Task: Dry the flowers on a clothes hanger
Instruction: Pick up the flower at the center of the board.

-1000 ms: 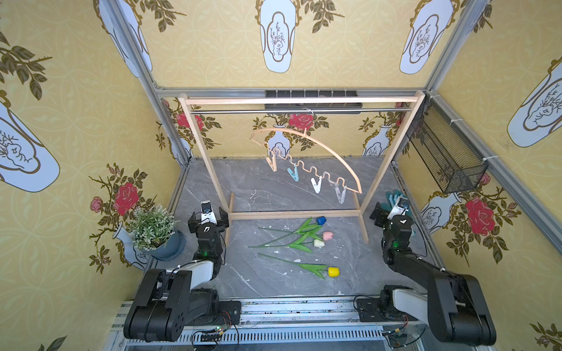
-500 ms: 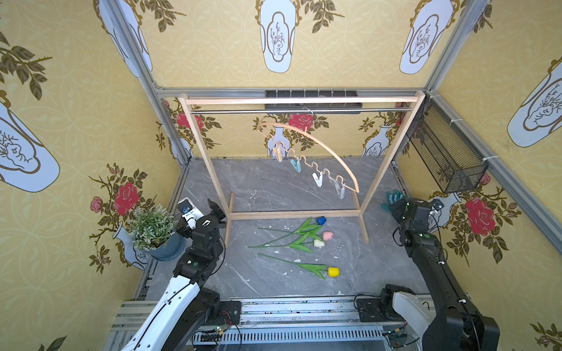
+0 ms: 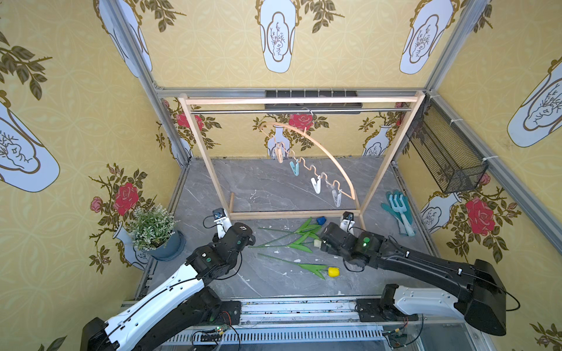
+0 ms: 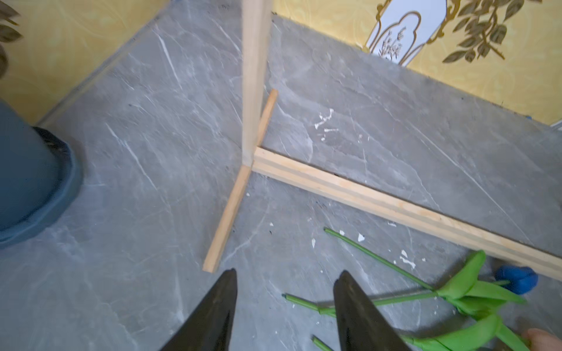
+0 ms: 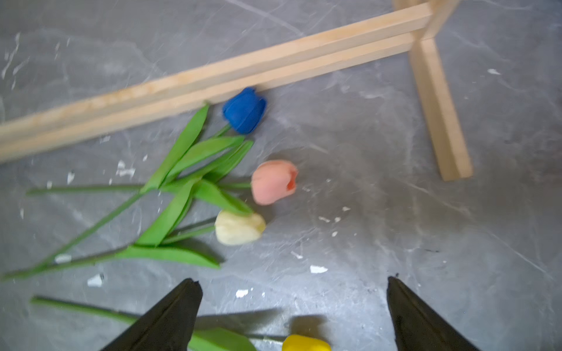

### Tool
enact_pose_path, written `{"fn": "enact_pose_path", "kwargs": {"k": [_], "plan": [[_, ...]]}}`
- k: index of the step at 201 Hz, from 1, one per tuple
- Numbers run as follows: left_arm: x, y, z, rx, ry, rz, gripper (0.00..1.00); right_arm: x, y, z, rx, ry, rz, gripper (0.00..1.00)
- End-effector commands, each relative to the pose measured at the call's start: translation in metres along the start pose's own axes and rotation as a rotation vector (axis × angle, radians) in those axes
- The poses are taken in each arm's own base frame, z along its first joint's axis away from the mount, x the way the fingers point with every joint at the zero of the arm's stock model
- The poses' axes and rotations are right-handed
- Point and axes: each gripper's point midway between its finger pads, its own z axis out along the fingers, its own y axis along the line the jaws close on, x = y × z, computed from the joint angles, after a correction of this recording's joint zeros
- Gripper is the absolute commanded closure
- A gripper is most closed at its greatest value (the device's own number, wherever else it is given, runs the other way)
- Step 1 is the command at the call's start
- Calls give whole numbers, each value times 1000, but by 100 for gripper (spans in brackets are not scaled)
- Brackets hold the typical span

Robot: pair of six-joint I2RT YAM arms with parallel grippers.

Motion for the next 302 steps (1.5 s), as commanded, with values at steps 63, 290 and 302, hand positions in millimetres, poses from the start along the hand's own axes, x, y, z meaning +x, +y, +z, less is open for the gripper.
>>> {"fn": "enact_pose_path", "kwargs": {"k": [63, 290, 302], "plan": [[-4, -34, 7, 152, -33, -109, 70, 69, 139, 28, -510, 349, -624, 55], [20, -12, 6, 153, 12, -154, 62, 110, 141, 77, -422, 462, -937, 100], [21, -9, 5, 152, 14, -163, 62, 108, 146, 73, -439, 441, -969, 100]]}}
